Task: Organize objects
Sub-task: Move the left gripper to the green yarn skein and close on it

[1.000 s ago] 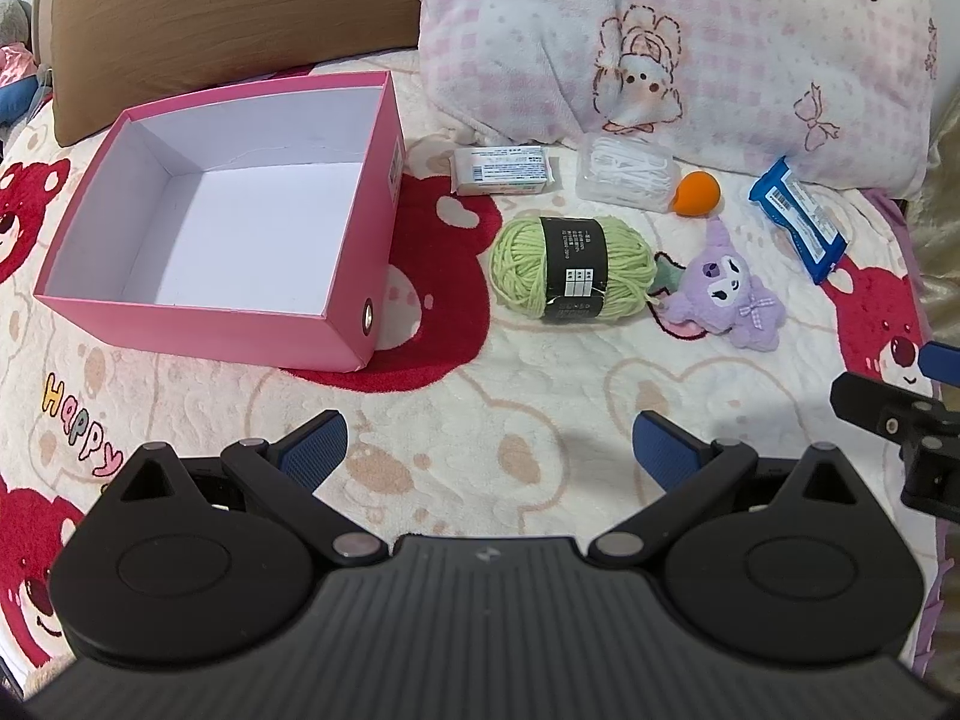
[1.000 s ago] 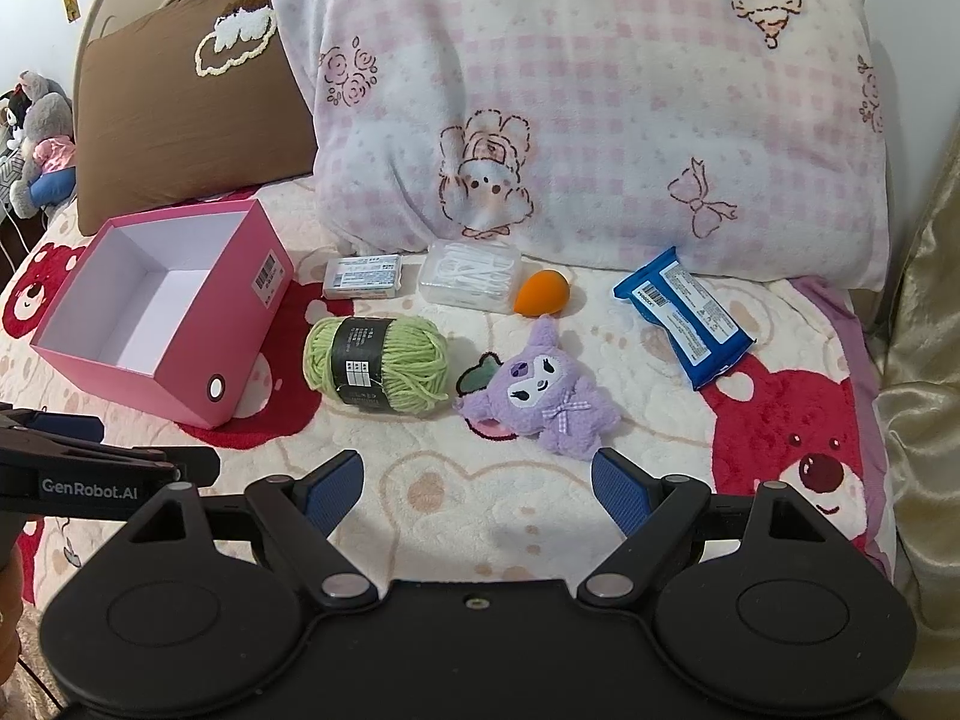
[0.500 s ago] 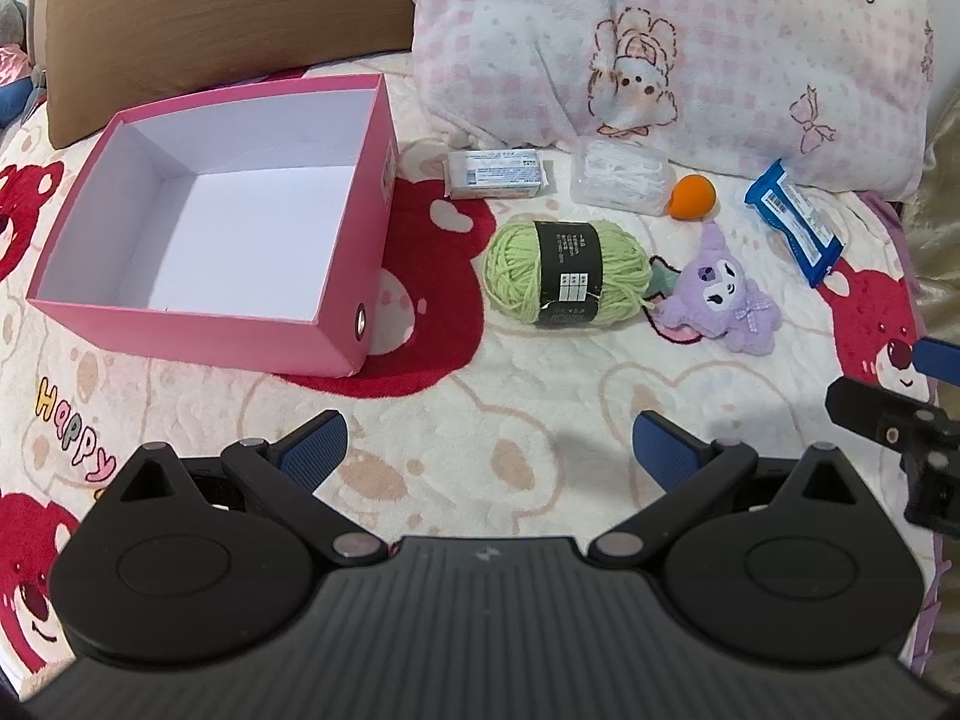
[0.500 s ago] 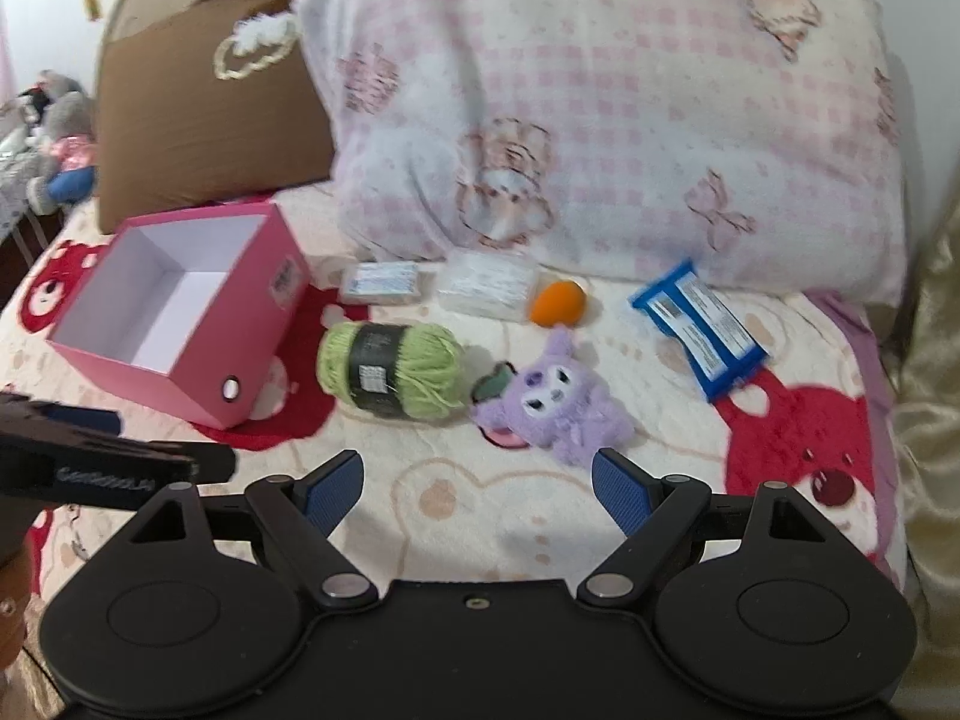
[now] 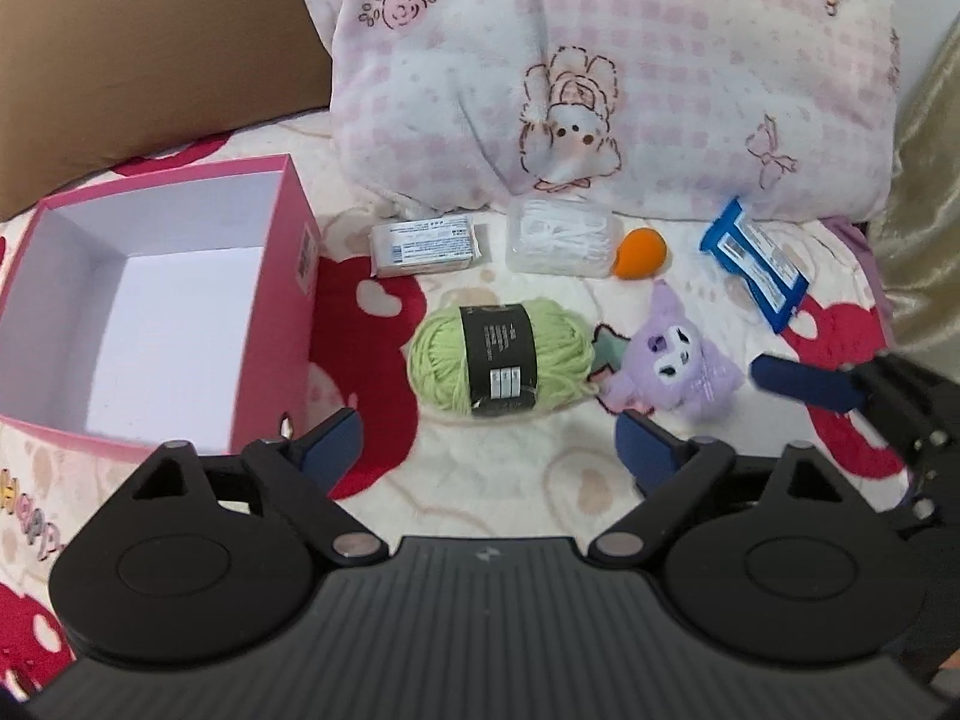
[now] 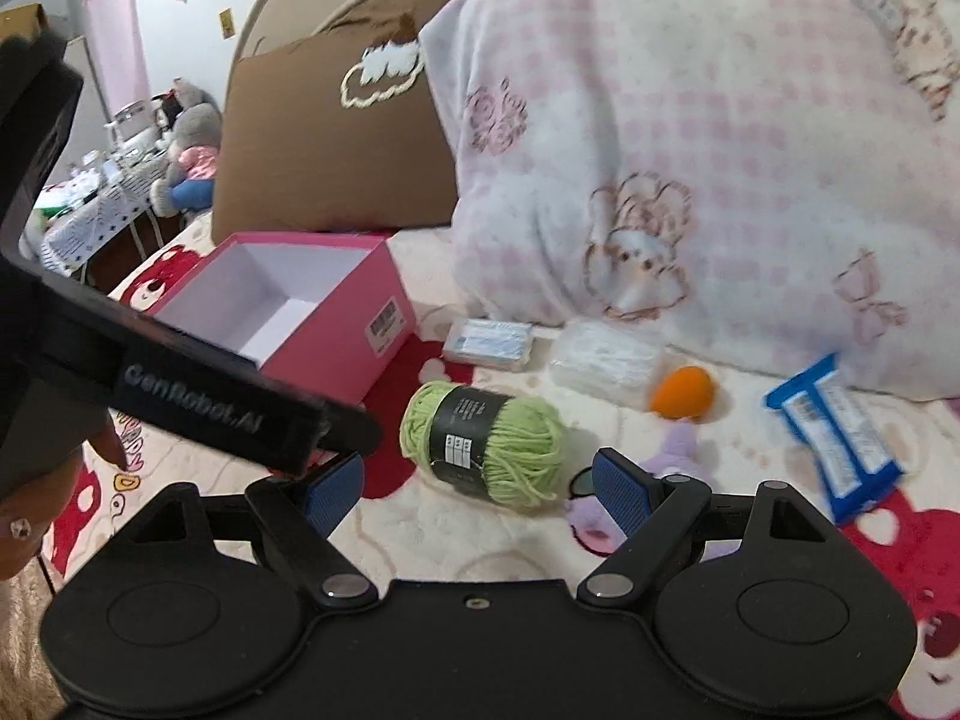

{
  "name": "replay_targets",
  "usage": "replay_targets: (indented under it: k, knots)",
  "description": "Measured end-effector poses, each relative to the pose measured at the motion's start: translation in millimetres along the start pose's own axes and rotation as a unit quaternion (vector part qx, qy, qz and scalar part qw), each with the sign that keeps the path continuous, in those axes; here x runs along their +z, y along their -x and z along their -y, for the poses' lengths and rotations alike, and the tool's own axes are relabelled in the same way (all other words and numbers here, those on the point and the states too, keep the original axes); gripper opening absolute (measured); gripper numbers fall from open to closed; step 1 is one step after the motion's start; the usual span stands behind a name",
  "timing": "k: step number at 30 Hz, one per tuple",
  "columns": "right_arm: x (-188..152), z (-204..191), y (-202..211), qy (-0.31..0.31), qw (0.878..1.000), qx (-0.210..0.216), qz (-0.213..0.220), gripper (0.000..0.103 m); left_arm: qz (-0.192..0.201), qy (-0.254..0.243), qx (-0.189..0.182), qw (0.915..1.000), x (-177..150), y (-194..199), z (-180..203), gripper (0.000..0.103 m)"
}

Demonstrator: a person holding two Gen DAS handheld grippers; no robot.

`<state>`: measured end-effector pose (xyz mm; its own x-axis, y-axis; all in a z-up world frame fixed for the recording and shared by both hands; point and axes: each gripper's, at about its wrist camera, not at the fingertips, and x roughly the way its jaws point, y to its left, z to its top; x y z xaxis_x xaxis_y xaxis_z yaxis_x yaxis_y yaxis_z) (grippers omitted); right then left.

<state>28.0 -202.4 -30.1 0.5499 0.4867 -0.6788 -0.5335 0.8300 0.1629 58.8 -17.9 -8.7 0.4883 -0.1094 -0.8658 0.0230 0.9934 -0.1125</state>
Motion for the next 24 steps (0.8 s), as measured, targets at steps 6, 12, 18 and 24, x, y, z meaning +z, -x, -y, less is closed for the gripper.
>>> replay_targets:
  k: [6, 12, 18, 24]
  knots:
    - [-12.9, 13.8, -29.0, 0.014, 1.000, 0.021, 0.012, 0.087, 0.010, 0.014, -0.014, 0.9998, 3.3, -35.3, -11.0, 0.089]
    - [-26.2, 15.2, -59.5, 0.038, 0.999, 0.024, 0.000, 0.087, 0.011, 0.015, -0.026, 0.9995, 1.7, -65.8, -17.5, 0.071]
    - [-29.3, 7.9, -93.0, 0.076, 0.997, 0.011, -0.006, 0.087, 0.014, 0.012, -0.043, 0.9989, 5.7, -84.3, -21.0, 0.068]
    - [-24.1, 16.9, -118.9, 0.063, 0.998, 0.020, -0.019, 0.087, -0.005, -0.009, -0.036, 0.9993, 16.4, -99.4, -21.1, 0.068]
